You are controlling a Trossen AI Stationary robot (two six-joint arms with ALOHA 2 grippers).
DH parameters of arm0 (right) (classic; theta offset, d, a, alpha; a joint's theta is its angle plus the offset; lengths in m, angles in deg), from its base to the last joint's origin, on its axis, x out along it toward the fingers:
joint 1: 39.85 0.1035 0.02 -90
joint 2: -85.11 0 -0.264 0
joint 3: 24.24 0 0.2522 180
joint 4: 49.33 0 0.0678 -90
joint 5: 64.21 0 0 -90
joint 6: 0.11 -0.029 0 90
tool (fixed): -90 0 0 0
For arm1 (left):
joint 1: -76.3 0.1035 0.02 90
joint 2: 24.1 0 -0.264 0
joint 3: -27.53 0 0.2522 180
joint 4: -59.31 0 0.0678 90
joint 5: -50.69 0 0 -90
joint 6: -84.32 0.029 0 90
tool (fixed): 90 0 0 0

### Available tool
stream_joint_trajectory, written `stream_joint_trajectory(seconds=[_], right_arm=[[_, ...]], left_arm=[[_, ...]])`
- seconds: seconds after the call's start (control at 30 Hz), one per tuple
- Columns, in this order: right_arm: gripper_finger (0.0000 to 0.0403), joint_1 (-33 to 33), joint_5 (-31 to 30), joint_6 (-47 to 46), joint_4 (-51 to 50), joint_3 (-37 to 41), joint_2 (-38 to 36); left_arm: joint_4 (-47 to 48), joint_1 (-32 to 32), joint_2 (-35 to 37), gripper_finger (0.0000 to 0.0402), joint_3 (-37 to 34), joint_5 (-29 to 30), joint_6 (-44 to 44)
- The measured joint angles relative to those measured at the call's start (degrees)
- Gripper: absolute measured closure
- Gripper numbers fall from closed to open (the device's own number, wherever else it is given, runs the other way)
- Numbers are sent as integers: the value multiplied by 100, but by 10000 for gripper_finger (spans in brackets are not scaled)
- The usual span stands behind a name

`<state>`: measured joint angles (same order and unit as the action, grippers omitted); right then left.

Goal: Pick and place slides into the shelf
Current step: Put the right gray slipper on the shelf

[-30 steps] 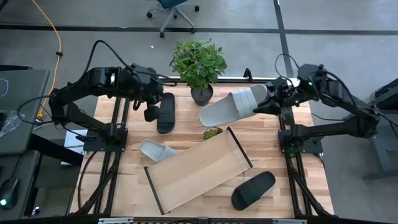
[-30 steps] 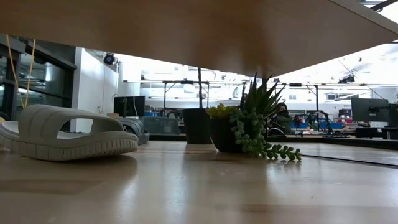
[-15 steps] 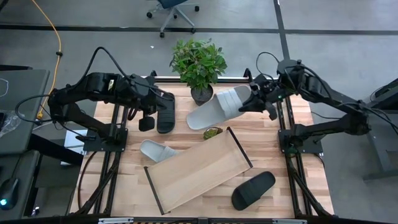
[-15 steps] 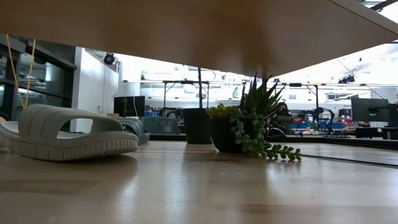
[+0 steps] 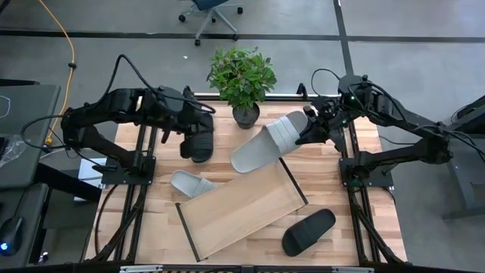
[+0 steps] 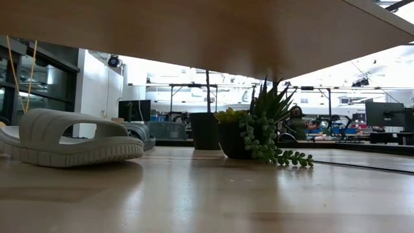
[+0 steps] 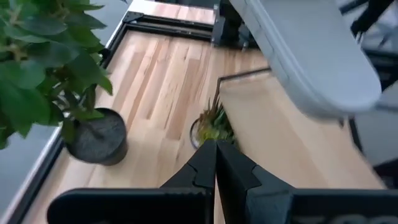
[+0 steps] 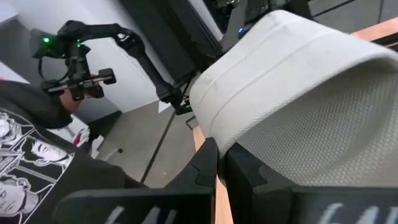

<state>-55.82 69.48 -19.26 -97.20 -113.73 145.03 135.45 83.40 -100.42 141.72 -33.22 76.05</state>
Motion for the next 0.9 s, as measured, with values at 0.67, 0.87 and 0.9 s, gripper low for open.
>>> stream_joint_trajectory(seconds=[0.67,0.87,0.9], right_arm=[[403,450,53,288,-112,0,0],[403,706,-700,719,-424,0,0],[403,746,-842,778,-487,0,0]], left_arm=[[-1283,84,-563,211,7,-2231,-1294],[-1628,145,-761,158,-11,-2770,-1924],[-1697,201,-820,152,-6,-2900,-1999]])
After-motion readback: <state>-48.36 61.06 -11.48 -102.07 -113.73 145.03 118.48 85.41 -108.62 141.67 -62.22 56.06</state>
